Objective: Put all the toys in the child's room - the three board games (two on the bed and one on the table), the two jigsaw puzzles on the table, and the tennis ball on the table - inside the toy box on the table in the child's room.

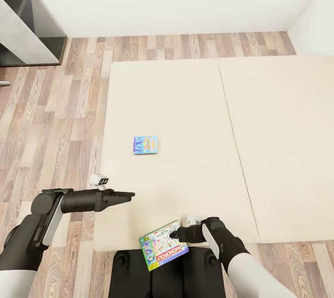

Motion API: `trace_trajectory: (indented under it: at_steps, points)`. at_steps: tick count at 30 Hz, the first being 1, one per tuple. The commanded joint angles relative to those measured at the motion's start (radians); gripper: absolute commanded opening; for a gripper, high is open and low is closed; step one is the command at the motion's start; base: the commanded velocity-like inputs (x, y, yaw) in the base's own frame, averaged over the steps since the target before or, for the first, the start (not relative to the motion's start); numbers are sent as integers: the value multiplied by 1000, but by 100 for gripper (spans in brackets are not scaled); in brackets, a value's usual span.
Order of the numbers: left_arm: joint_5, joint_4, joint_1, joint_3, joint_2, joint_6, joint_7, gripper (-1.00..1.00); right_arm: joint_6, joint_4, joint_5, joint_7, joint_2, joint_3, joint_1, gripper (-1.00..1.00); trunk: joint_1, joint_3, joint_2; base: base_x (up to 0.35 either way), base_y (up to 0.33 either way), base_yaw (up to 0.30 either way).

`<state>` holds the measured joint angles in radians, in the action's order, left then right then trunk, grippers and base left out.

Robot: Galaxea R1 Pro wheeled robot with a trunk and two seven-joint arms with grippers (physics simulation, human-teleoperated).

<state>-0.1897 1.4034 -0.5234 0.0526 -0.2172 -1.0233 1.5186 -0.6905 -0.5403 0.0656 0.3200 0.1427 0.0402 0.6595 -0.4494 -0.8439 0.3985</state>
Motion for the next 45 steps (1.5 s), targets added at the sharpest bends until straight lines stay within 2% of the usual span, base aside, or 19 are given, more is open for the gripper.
trace_trajectory:
  at_steps: [1, 41, 45]
  points:
    - [-1, 1, 0, -1, 0, -11, 3, 100, -8, -1, 7, -3, 0, 3, 0, 100, -1, -1, 1, 0, 0, 0]
    - [0, 0, 0, -2, 1, -11, 3, 100, -11, 38, 7, -3, -2, 3, -3, 100, -1, -1, 1, 0, 0, 0]
    - [0, 0, -1, -2, 1, -11, 3, 100, -9, 70, 7, -6, -2, 3, -3, 100, -1, -1, 1, 0, 0, 0]
